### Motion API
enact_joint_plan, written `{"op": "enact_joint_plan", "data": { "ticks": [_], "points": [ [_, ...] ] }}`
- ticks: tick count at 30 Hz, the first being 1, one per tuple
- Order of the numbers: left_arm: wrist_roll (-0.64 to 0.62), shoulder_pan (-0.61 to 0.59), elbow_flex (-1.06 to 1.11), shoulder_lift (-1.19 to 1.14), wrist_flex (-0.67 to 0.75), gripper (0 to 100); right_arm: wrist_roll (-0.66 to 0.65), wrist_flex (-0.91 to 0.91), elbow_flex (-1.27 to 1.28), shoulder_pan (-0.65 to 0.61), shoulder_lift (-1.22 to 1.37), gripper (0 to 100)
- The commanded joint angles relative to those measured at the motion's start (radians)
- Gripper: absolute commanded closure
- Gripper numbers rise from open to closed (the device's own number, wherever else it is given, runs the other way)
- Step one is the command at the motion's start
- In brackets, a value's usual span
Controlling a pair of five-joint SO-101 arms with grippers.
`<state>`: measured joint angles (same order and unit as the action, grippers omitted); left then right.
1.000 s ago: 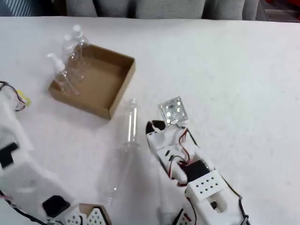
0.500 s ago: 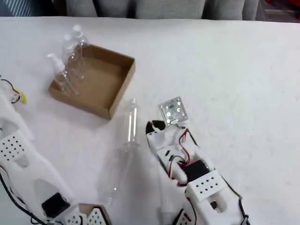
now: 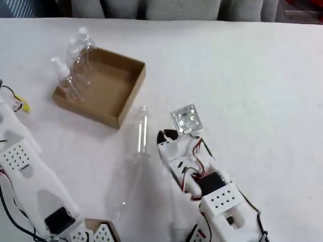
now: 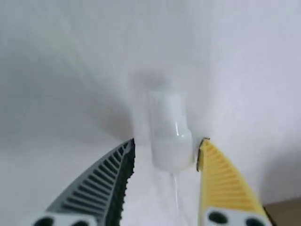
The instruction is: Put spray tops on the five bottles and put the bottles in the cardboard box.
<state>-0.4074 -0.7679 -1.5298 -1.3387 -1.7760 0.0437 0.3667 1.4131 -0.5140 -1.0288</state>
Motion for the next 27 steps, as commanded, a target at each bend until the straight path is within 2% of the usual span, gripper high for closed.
{"op": "enact_joint_plan", "data": {
  "ticks": [1, 8, 10, 13, 15, 18, 22, 27],
  "points": [
    [-0.011, 0.018, -0.037, 0.01, -0.009, 79, -0.002, -0.013, -0.006, 0.008, -0.004, 98.1],
    [-0.008, 0.016, -0.032, 0.007, 0.012, 79, -0.002, -0.013, -0.006, 0.008, -0.004, 98.1],
    [-0.008, 0.018, -0.032, 0.005, 0.012, 84, -0.002, -0.013, -0.006, 0.008, -0.004, 98.1],
    [-0.006, 0.019, -0.04, 0.007, 0.012, 100, -0.002, -0.013, -0.006, 0.01, -0.005, 98.1],
    [-0.006, 0.019, -0.041, 0.012, 0.009, 95, -0.002, -0.012, -0.006, 0.027, -0.012, 98.1],
    [-0.002, 0.019, -0.041, 0.016, 0.003, 98, -0.003, 0.001, -0.011, 0.065, -0.013, 98.1],
    [0.044, 0.016, -0.101, 0.031, -0.012, 98, -0.089, 0.133, -0.061, 0.088, -0.015, 98.1],
    [0.089, -0.004, -0.133, 0.101, -0.015, 98, -0.198, 0.441, -0.218, 0.085, -0.015, 97.8]
  ]
}}
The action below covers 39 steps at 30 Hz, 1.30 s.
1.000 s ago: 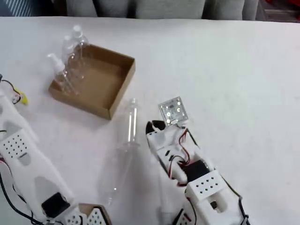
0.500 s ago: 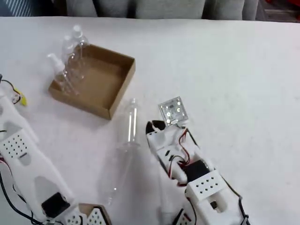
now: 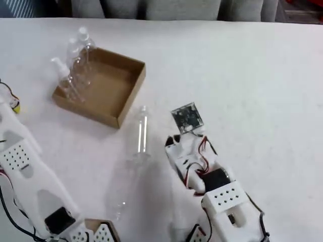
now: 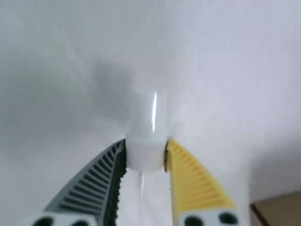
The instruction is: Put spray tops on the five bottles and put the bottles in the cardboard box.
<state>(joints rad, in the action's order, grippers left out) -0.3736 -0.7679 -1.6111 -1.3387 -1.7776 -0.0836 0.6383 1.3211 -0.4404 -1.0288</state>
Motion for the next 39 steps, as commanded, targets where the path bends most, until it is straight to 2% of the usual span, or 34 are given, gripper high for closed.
{"op": "enact_joint_plan", "data": {
  "ticks": [1, 7, 9, 12, 15, 18, 21, 27, 31, 33, 36, 39],
  "points": [
    [0.08, -0.005, -0.04, 0.12, -0.014, 98, -0.112, 0.239, -0.17, 0.012, -0.015, 97.8],
    [0.173, -0.005, 0.132, 0.268, -0.014, 98, -0.473, 0.601, -0.442, 0.013, -0.015, 97.8],
    [0.193, -0.005, 0.21, 0.323, -0.014, 98, -0.647, 0.68, -0.508, 0.015, -0.015, 97.8],
    [0.219, -0.005, 0.31, 0.394, -0.012, 98, -0.982, 0.746, -0.555, -0.001, -0.015, 97.8],
    [0.245, -0.025, 0.362, 0.437, -0.009, 98, -1.257, 0.842, -0.535, -0.082, -0.015, 97.8],
    [0.264, -0.059, 0.364, 0.44, -0.009, 98, -1.427, 0.928, -0.516, -0.237, -0.013, 97.7],
    [0.308, -0.091, 0.365, 0.44, -0.009, 98, -1.419, 0.921, -0.508, -0.401, -0.004, 96.7],
    [0.385, -0.171, 0.362, 0.449, -0.009, 98, -1.396, 0.889, -0.512, -0.638, 0.027, 81.9],
    [0.427, -0.22, 0.362, 0.449, -0.008, 98, -1.402, 0.796, -0.516, -0.734, 0.159, 81.5],
    [0.428, -0.24, 0.362, 0.449, 0.002, 98, -1.464, 0.731, -0.523, -0.766, 0.246, 81.4],
    [0.431, -0.254, 0.362, 0.449, 0.025, 98, -1.513, 0.682, -0.583, -0.799, 0.384, 81.0],
    [0.431, -0.26, 0.362, 0.449, 0.037, 98, -1.516, 0.674, -0.674, -0.805, 0.521, 76.0]
  ]
}}
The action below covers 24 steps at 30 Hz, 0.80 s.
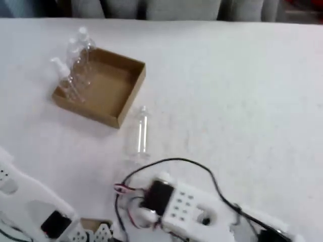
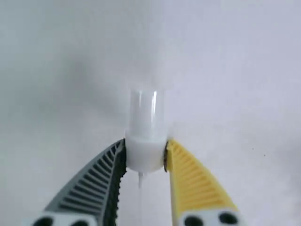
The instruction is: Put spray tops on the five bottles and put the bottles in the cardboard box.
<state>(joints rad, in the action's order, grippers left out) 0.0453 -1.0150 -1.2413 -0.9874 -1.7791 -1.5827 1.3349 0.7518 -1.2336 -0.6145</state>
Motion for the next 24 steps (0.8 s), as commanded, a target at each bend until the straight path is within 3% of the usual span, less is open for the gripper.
{"op": "enact_joint_plan", "data": {
  "ticks": [1, 9, 24],
  "points": [
    [0.012, -0.013, -0.009, 0.097, 0.038, 98, -0.017, -0.022, -0.132, -0.012, 0.153, 74.4],
    [0.011, -0.012, -0.095, 0.087, 0.029, 98, -0.017, -0.018, -0.249, -0.007, 0.426, 72.5],
    [0.012, -0.01, -0.087, 0.087, 0.035, 98, -0.012, -0.084, -0.267, -0.007, 0.621, 72.6]
  ]
}}
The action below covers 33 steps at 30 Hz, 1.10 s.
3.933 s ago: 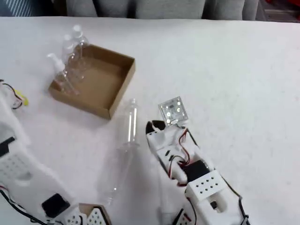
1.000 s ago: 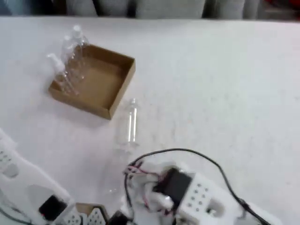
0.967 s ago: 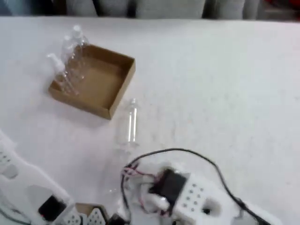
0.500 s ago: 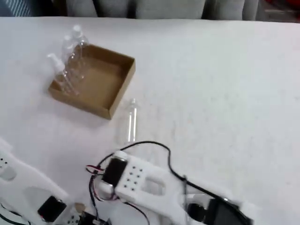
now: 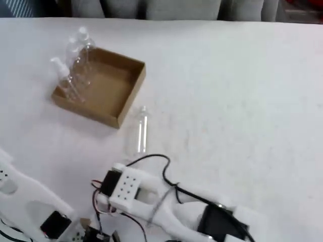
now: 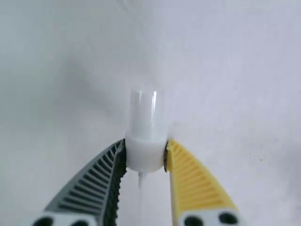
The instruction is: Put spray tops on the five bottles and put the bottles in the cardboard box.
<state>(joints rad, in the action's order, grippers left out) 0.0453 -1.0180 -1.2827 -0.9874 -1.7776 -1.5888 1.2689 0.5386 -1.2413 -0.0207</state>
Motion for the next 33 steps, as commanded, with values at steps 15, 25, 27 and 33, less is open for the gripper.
{"op": "enact_joint_plan", "data": {
  "ticks": [15, 25, 27, 33],
  "points": [
    [0.012, -0.01, -0.052, 0.087, 0.035, 98, 0.071, 0.097, -0.226, 0.019, 0.102, 98.1],
    [-0.031, 0.047, -0.149, 0.179, -0.012, 98, 0.741, 0.254, -0.454, 0.091, -0.177, 98.1],
    [-0.061, 0.064, -0.161, 0.228, -0.012, 98, 0.848, 0.251, -0.451, 0.131, -0.257, 98.1],
    [-0.086, 0.157, -0.054, 0.433, -0.014, 98, 1.237, 0.2, -0.422, 0.274, -0.458, 98.1]
  ]
}}
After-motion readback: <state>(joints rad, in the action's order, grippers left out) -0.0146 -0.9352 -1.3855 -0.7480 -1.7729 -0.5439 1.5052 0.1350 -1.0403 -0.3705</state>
